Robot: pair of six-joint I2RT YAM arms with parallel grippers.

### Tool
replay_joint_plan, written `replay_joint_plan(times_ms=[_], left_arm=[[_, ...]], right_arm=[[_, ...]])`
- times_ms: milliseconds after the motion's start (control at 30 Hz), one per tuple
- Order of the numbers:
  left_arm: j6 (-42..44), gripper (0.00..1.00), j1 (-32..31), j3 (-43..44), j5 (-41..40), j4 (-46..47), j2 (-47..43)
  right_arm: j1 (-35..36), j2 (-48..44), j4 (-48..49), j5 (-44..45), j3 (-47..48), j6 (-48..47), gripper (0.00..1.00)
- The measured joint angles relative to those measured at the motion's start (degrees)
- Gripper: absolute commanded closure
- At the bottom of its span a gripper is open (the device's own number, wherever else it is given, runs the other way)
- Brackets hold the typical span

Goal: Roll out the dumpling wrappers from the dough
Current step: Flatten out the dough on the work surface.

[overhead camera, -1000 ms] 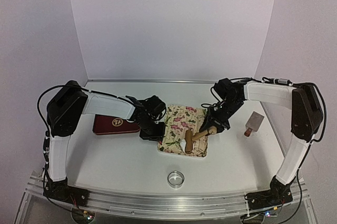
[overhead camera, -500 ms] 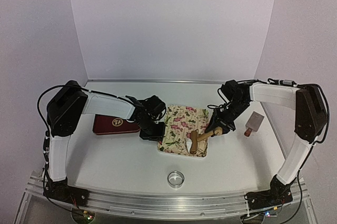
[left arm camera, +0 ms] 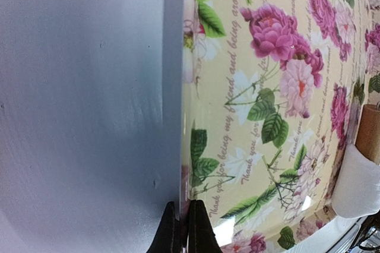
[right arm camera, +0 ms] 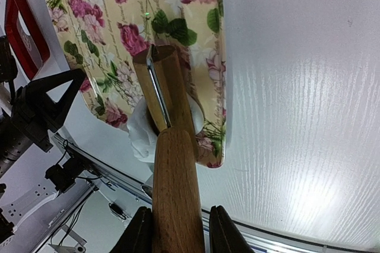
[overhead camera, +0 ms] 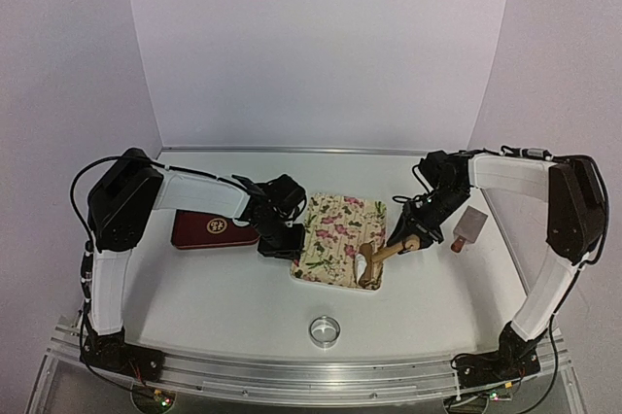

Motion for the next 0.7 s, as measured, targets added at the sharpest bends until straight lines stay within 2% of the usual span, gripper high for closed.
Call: replay_joint_plan(times_ms=[433,700], left_arm=[[0.1,1.00,0.5,1.4,0.2,-1.3,0.7],[0.4,1.00,0.8,1.5,0.4,-0.2,0.8]], right_arm=[[-3.3,0.3,-3.1,-0.3,0.1,-1.6,1.00],[-2.7,2.8,-6.2,2.0,5.8,-2.6,1.00]])
